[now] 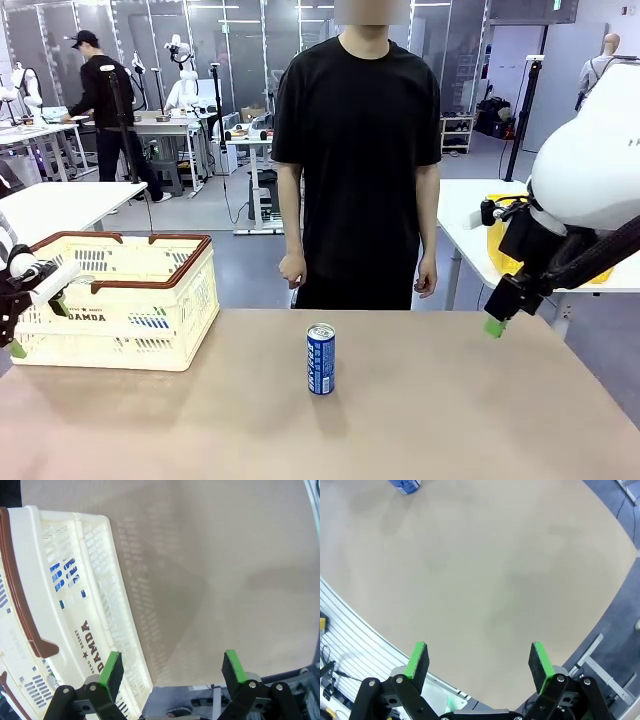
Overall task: Place the drinks into the Shopping basket.
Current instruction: Pick up one drink and place it into the Shopping basket.
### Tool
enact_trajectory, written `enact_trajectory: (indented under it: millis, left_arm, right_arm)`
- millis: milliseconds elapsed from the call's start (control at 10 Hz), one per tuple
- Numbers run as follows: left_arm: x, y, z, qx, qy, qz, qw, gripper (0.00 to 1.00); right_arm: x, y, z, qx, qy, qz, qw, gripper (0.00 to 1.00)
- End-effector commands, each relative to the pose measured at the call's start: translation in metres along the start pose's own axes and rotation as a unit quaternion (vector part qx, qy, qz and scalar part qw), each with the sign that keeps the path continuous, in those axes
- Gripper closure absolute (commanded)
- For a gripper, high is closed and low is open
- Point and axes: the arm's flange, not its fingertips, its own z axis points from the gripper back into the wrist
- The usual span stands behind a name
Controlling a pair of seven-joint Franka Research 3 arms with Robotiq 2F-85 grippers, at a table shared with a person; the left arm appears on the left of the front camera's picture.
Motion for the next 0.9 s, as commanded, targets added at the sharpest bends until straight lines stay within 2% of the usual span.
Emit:
enact_trajectory:
  millis: [0,100,200,600,800]
  left_arm:
    - [0.002,-0.003,0.0,0.001,0.003,0.002,1.0,0.0]
    - [0.002,-0.003,0.0,0.001,0.003,0.002,1.0,0.0]
    - [0.002,-0.003,0.0,0.001,0.003,0.002,1.0,0.0]
    - [0.0,0.0,0.0,0.0,0.0,0.0,1.0,0.0]
    - [0.052,0.009,0.0,-0.012,-0.039,-0.02,0.999,0.0]
  right_arm:
    - [0.0,0.001,-0.005,-0.001,-0.01,-0.013,1.0,0.0]
    - [-0.001,-0.004,-0.007,0.001,-0.015,-0.025,1.0,0.0]
    - [0.0,0.0,-0.001,0.0,0.0,-0.001,1.0,0.0]
    - [0.0,0.0,-0.001,0.0,0.0,-0.001,1.0,0.0]
    - [0.0,0.0,-0.001,0.0,0.0,-0.001,1.0,0.0]
